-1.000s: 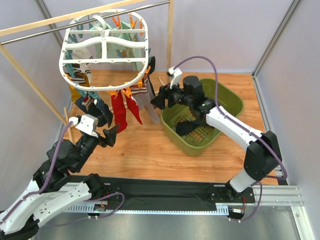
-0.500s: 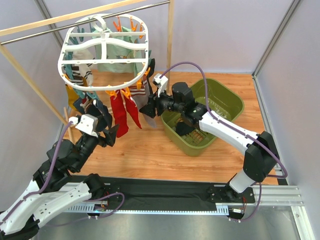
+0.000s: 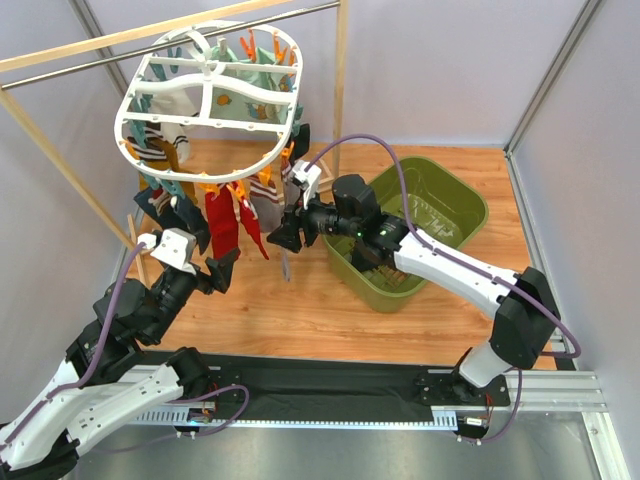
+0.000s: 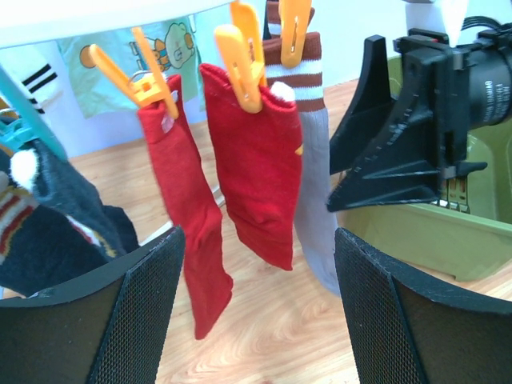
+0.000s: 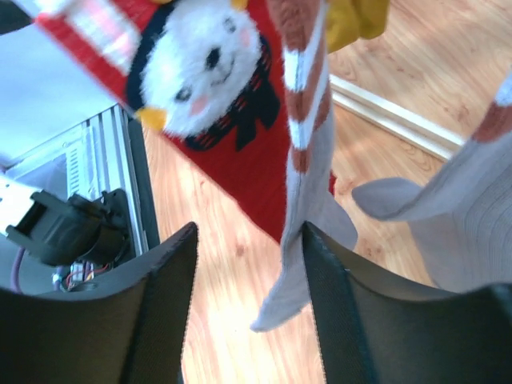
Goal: Remove the socks clipped to the hanger
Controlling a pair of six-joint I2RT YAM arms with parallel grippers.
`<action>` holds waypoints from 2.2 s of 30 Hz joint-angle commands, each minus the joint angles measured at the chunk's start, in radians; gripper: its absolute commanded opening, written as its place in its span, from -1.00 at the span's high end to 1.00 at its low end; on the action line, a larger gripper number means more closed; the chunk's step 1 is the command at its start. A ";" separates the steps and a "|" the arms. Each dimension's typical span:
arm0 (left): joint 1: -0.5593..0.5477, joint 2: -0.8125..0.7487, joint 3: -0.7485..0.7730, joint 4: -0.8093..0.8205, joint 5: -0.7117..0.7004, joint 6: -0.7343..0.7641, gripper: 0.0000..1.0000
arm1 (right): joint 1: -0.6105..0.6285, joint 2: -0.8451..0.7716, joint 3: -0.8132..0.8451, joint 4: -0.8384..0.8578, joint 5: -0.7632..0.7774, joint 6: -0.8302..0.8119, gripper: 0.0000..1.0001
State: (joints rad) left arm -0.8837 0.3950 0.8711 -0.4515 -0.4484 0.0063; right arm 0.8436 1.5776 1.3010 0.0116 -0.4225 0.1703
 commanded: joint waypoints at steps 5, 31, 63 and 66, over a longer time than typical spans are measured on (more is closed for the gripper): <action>0.005 -0.001 -0.001 0.030 0.008 -0.002 -0.64 | 0.005 -0.139 -0.023 -0.134 0.037 -0.101 -0.27; 0.008 0.002 -0.003 0.028 0.066 0.001 -0.64 | -0.216 0.038 0.193 0.019 -0.217 -0.321 -0.32; 0.019 0.035 0.000 0.028 0.116 -0.002 -0.62 | -0.113 0.147 0.175 0.263 -0.346 -0.226 -0.16; 0.019 0.030 -0.001 0.030 0.112 -0.002 -0.62 | -0.098 0.166 0.179 0.266 -0.329 -0.209 0.02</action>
State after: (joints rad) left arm -0.8696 0.4225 0.8711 -0.4515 -0.3412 0.0063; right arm 0.7414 1.7580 1.4799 0.2085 -0.7437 -0.0673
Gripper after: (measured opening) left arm 0.814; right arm 0.515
